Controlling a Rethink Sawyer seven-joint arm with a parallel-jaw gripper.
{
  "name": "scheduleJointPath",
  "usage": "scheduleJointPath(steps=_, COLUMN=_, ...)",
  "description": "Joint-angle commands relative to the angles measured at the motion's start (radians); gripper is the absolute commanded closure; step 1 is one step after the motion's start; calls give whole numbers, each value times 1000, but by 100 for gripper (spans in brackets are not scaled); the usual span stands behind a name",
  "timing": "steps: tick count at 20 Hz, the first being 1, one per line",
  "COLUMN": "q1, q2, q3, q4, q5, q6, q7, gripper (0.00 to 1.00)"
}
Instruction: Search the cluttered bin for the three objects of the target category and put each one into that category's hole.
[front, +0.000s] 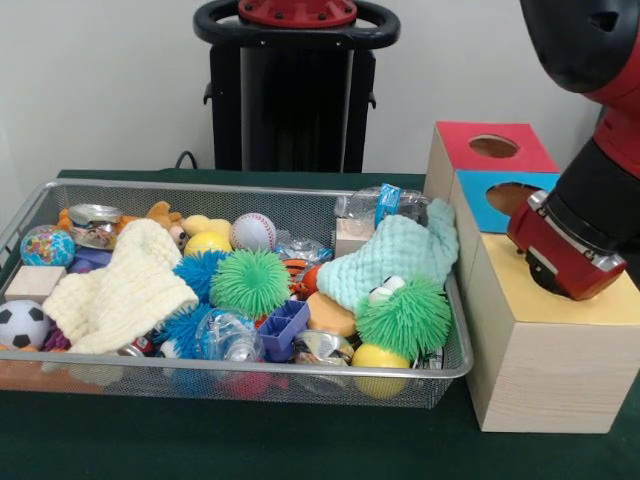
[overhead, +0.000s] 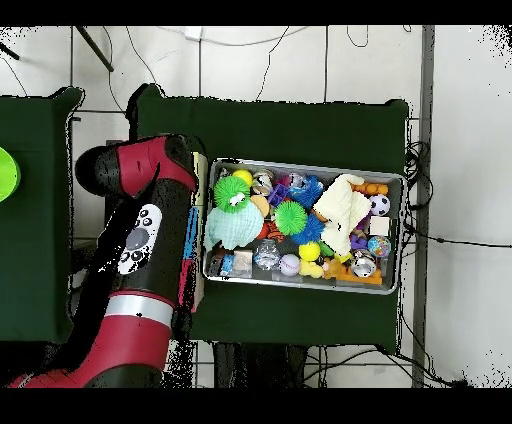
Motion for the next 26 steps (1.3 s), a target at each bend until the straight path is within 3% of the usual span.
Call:
scheduleJointPath(steps=1, q1=-42, q2=23, q3=69, q4=-98, q5=-5, q6=376, q7=-60, gripper=0)
scheduleJointPath(steps=11, q1=-37, q2=10, q3=68, q4=-67, q5=-15, q6=365, q7=-67, gripper=0)
scheduleJointPath(steps=17, q1=-29, q2=-38, q3=75, q4=31, q5=-20, q6=299, q7=-78, gripper=0)
scheduleJointPath(steps=26, q1=-40, q2=-32, q3=74, q4=10, q5=-12, q6=302, q7=-60, gripper=0)
